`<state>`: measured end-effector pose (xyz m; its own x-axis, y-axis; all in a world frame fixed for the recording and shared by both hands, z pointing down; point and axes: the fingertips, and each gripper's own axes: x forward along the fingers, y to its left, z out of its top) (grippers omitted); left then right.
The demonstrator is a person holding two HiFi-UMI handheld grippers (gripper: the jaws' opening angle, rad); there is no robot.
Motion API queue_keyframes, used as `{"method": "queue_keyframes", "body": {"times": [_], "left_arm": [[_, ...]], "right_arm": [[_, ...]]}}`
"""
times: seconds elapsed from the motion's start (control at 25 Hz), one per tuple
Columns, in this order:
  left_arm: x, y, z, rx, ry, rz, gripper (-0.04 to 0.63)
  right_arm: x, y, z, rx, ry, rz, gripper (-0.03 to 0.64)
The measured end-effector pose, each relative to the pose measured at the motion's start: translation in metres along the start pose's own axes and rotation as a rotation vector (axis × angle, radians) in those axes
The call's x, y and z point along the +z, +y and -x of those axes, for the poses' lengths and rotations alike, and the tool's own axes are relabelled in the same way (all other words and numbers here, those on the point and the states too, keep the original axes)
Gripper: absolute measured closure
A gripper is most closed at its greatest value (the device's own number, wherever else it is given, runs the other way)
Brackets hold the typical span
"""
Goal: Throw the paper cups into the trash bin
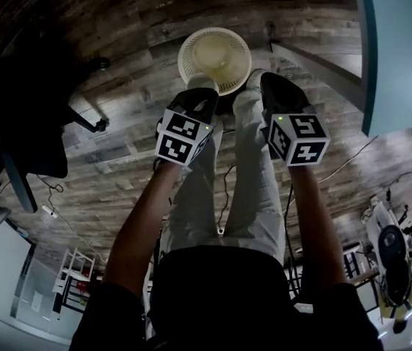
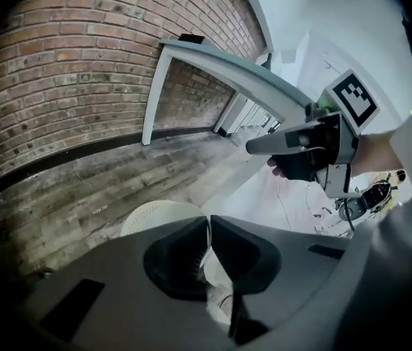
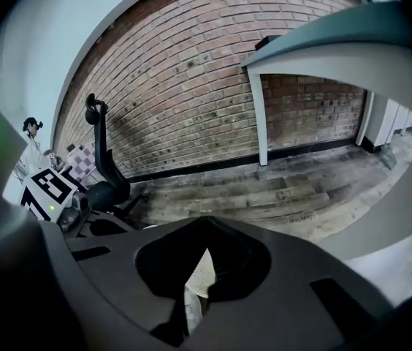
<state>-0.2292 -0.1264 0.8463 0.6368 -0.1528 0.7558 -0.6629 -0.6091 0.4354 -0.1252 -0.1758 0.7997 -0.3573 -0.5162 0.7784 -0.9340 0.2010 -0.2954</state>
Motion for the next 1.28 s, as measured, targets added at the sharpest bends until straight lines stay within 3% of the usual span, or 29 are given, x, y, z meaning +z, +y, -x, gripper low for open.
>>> {"method": "queue_keyframes", "body": {"times": [0.36,0.8,1.16,1.2,1.28], "left_arm": [[-0.049,0.03,-0.078,-0.004,0.027,0.02,0.571],[-0.097,0.073,-0.157,0.092,0.093,0.061,0.571],[-0.088,0.091,-0.163,0.166,0.014,0.092,0.571],[-0.083,0.092,-0.161,0.163,-0.004,0.1,0.567],[-0.078,0.093,-0.159,0.151,-0.023,0.111,0.46]], "right_arm": [[-0.058,-0.025,-0.063,-0.011,0.044,-0.016,0.612],[-0.115,-0.049,-0.093,-0.004,0.097,-0.048,0.612],[-0.125,-0.034,-0.106,0.033,0.107,-0.069,0.612],[-0.125,-0.034,-0.106,0.035,0.109,-0.071,0.612],[-0.124,-0.032,-0.107,0.039,0.116,-0.073,0.612]]}}
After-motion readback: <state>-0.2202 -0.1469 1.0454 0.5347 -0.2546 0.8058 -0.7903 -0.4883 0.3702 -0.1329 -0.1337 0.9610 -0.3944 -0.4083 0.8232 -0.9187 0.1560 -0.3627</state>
